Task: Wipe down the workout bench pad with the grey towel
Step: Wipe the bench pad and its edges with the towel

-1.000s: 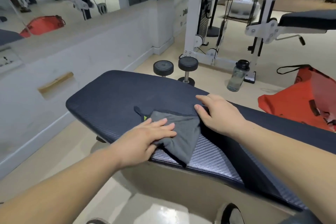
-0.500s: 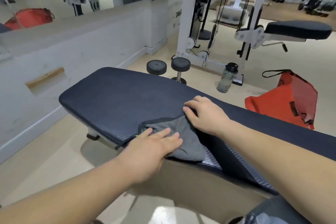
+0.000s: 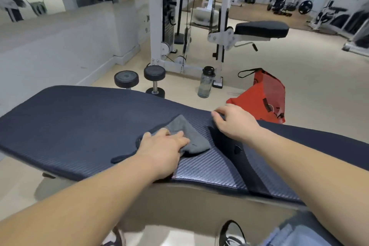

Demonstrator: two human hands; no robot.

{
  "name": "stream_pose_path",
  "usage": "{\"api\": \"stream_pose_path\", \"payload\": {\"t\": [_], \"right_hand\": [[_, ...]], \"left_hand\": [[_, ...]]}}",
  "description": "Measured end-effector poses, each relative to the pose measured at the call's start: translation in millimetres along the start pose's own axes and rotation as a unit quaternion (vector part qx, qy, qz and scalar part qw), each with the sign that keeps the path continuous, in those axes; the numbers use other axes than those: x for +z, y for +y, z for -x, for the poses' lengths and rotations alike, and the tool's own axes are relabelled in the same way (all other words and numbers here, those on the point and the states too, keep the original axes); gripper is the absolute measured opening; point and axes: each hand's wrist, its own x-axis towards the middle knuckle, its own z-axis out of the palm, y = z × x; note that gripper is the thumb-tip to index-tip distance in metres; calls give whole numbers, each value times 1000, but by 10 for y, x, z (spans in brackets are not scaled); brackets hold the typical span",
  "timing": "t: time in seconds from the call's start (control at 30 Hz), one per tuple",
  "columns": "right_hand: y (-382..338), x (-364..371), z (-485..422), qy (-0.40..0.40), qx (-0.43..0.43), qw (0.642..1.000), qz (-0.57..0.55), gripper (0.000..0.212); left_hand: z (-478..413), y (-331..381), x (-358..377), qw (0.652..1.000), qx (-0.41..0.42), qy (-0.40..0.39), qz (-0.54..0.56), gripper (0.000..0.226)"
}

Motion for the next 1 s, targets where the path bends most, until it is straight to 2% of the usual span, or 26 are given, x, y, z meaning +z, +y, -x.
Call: {"api": "stream_pose_path", "payload": {"t": [0.13,0.2,0.27,0.33,0.43,0.53,0.6,0.73,0.83,0.93,1.0], "right_hand": [[406,-115,185,38,89,995,26,41],[557,-134,279,34,118,992,28,41],[666,-119,383,6,130,991,23,41],[783,-92,484,-4,125,992,34,40],[928,-153,554,30,103,994,13,38],[1045,-213,507,40,101,994,-25,40],[1114,-189,448,30,111,993,-7,42],[1292,-228,358,12,186,982,42,70],[1517,-245,401,-14,199,979,34,73],[1694,-198,471,-38,185,982,-4,63],[1730,-188,460,-33,183,983,-13,60]], "left_hand": [[-430,-11,3,997,-62,43,-18,21],[-541,137,4,996,-83,32,-3,22],[-568,342,32,998,-60,13,12,24],[-591,495,75,1000,-2,10,24,24],[-721,535,63,998,48,23,44,33],[-891,481,20,998,-1,60,3,38],[-972,457,27,996,-54,73,-21,38],[-1099,542,70,992,-110,60,7,37],[-1191,690,79,989,-131,70,20,33],[-1200,971,119,989,-113,96,23,30],[-1094,1262,160,993,-54,101,17,28]]}}
